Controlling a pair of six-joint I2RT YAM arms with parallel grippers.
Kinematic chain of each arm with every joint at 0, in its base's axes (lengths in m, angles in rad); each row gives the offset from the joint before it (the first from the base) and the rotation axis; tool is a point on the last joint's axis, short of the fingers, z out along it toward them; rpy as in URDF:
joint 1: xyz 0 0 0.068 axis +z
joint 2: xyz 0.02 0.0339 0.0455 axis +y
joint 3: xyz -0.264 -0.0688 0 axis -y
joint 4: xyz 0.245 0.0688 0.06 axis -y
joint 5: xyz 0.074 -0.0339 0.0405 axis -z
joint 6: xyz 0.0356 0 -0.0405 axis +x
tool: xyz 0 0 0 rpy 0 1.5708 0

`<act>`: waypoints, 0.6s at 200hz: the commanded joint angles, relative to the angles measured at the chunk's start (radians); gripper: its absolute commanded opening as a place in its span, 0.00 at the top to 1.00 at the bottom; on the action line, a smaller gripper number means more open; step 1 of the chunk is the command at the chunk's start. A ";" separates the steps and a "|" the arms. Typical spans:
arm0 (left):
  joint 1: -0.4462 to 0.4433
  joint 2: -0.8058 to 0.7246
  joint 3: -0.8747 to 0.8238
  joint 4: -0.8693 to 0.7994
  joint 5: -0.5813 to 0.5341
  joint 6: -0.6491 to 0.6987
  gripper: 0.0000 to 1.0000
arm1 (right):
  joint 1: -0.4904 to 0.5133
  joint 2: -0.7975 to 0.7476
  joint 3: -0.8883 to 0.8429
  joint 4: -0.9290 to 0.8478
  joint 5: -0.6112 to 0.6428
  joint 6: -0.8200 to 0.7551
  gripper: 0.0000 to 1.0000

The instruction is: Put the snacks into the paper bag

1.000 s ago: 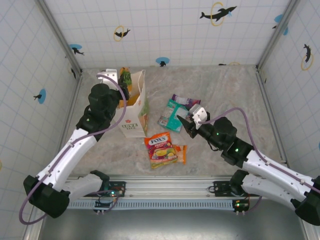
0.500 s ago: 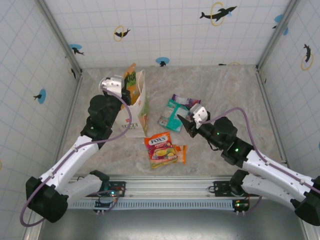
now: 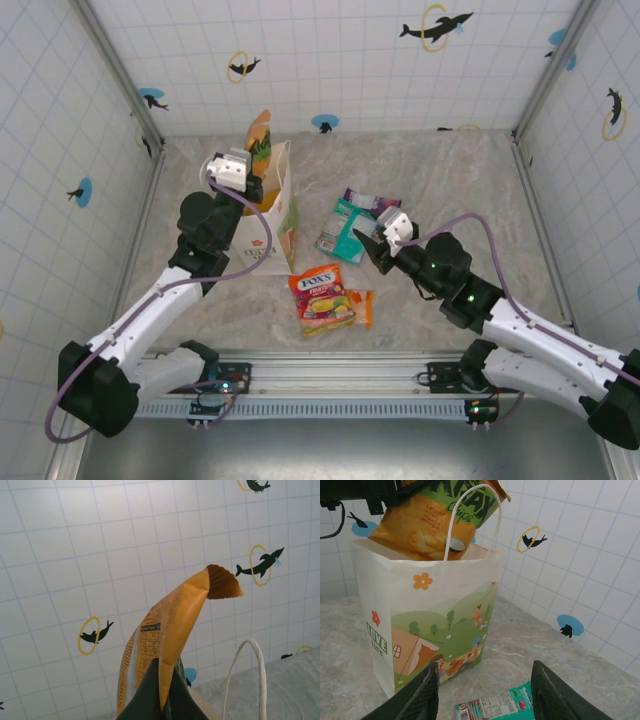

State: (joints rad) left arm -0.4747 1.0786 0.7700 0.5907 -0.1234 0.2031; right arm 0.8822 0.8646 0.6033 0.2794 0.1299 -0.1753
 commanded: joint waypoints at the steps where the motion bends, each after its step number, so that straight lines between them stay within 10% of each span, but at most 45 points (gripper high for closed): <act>1: 0.014 0.010 -0.029 0.122 0.001 0.033 1.00 | -0.006 -0.001 -0.001 0.057 -0.002 0.004 0.50; 39: 0.025 0.024 -0.086 0.160 0.003 0.022 0.97 | -0.009 -0.004 -0.008 0.053 -0.004 0.005 0.50; 120: 0.025 -0.039 0.050 -0.159 -0.017 -0.107 0.54 | -0.024 -0.010 -0.008 0.037 -0.008 0.007 0.49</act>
State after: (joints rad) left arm -0.4553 1.0832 0.7372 0.5655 -0.1238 0.1513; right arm 0.8658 0.8646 0.6033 0.2790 0.1291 -0.1749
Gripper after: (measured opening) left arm 0.453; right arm 0.507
